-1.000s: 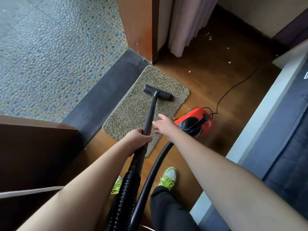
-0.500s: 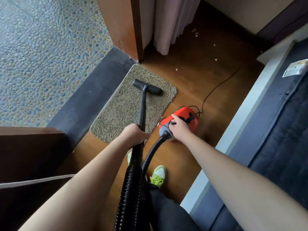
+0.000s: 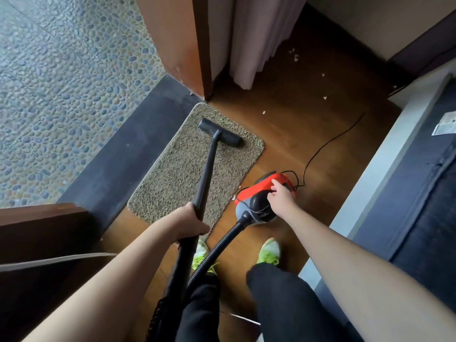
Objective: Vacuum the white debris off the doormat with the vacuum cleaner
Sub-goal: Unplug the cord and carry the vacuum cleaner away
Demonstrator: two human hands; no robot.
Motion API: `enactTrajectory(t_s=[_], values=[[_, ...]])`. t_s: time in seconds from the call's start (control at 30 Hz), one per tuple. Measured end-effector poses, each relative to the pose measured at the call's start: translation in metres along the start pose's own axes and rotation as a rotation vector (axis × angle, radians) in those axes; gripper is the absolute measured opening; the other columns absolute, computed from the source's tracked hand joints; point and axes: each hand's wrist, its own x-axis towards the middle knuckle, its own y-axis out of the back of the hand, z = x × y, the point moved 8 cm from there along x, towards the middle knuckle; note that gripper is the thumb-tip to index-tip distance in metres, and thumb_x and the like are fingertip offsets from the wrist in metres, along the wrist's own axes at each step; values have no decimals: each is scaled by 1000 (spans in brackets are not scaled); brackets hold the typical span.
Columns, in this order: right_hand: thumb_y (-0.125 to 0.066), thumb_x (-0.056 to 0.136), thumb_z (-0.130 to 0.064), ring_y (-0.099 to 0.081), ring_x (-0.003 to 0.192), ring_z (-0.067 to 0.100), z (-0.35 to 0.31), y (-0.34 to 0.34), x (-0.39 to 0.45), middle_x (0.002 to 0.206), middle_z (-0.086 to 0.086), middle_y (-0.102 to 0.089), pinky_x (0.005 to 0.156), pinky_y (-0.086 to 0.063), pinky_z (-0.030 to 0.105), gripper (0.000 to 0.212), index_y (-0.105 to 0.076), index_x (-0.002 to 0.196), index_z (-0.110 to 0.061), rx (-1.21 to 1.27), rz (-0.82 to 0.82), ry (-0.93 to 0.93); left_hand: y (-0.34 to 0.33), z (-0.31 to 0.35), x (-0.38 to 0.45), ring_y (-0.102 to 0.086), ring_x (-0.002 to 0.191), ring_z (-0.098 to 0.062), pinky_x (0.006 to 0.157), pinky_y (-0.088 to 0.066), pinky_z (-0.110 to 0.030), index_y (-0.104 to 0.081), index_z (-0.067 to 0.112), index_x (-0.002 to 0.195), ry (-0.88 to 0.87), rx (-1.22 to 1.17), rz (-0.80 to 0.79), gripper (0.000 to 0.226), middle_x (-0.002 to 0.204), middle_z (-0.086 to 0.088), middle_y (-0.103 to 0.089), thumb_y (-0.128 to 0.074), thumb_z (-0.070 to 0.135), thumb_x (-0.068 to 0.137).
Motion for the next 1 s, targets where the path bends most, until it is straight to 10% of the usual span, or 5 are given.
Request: enactTrajectory(t_s=[0.33, 1.0], values=[[-43, 102, -17, -44, 136, 26, 21, 2, 76, 152, 5, -42, 107, -36, 33, 55, -29, 155, -19, -199, -131, 116, -30, 50, 65, -72, 82, -31, 69, -62, -43, -45, 5, 112, 182, -290, 114, 45, 92, -11, -63, -71, 23, 80], [-31, 101, -27, -17, 149, 31, 130, -57, 220, 163, 16, -12, 119, -18, 41, 66, -6, 155, 2, -549, -302, -156, -61, 92, 201, -25, 136, -31, 95, -46, -49, -9, 19, 154, 4, 257, 384, 82, 158, -3, -14, -43, 57, 91]])
